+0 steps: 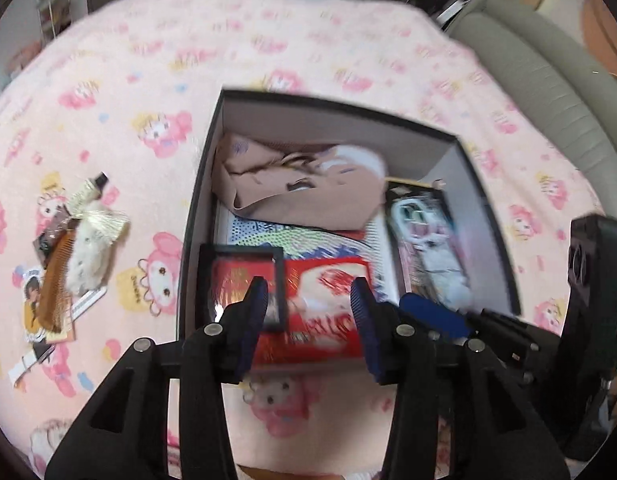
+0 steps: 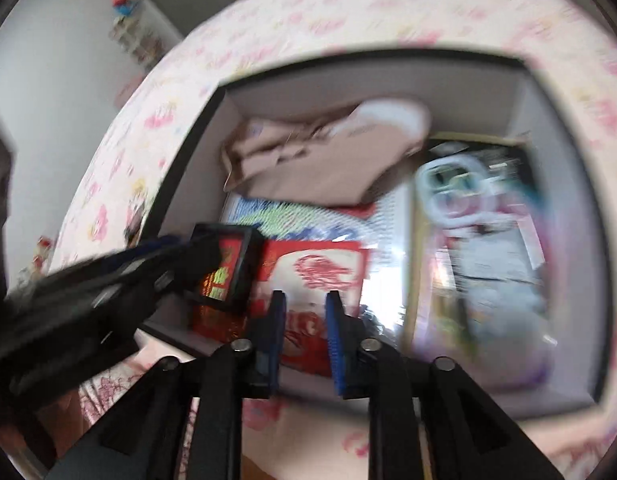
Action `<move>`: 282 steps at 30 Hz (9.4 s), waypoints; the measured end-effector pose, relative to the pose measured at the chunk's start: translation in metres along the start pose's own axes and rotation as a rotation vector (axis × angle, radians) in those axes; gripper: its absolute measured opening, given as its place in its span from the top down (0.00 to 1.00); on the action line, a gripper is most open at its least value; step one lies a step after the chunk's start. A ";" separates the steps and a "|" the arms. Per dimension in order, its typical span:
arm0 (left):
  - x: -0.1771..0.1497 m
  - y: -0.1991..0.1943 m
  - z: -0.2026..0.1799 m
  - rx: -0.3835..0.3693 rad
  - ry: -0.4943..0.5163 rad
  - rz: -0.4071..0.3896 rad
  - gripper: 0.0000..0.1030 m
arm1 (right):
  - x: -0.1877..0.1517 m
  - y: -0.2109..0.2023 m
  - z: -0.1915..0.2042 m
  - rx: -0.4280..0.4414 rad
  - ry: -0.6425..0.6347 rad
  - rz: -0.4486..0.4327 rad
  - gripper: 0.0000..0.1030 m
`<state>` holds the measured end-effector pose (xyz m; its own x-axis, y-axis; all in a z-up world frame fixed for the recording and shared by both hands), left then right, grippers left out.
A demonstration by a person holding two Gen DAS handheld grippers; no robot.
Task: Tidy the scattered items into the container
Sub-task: 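Open the right gripper and lift it away from the frame, then move the right gripper over the loose items on the bedspread, then grasp the two printed sticker cards with the right gripper, then carry the sticker cards with the right gripper over the box, then lower the cards into the box and open the right gripper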
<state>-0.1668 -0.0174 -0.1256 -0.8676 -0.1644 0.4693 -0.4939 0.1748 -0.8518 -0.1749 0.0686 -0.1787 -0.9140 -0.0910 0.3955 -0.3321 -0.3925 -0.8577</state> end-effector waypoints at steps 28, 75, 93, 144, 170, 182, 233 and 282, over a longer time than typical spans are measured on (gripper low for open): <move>-0.042 -0.142 0.026 -0.018 0.011 -0.212 0.44 | -0.037 -0.102 0.084 -0.092 -0.121 -0.220 0.62; -0.112 -0.022 0.375 0.028 -0.586 -0.033 0.49 | -0.045 0.170 0.253 0.044 -0.376 0.262 0.62; -0.119 -0.007 0.344 -0.094 -0.606 0.074 0.92 | -0.056 0.173 0.263 0.215 -0.321 0.338 0.71; -0.029 -0.099 0.036 -0.264 -0.110 -0.073 0.81 | -0.034 -0.078 0.080 0.161 0.003 -0.095 0.82; 0.015 -0.242 -0.116 -0.184 0.181 -0.191 0.81 | -0.022 -0.266 0.055 0.018 0.023 -0.324 0.81; 0.049 -0.181 -0.087 -0.208 0.123 -0.145 0.81 | 0.017 -0.208 0.043 0.005 0.016 -0.260 0.80; 0.060 0.133 -0.002 -0.030 0.072 0.236 0.70 | 0.077 0.051 -0.084 -0.124 0.071 0.103 0.75; 0.065 0.128 -0.065 -0.337 -0.100 0.335 0.69 | 0.058 0.009 -0.092 -0.124 0.087 0.030 0.75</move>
<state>-0.2898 0.0575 -0.1893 -0.9804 -0.1348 0.1437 -0.1942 0.5364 -0.8213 -0.2526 0.1439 -0.1938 -0.9390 -0.0188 0.3435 -0.3255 -0.2742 -0.9049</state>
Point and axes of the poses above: each gripper's, at about its wrist camera, not at the fingertips, and y roughly the way its jaws point, z to its left, x to its top, the point moved 10 cm from there along y, roughly the way its jaws point, and after that the axes turned 1 degree about y, right-handed, at the moved point
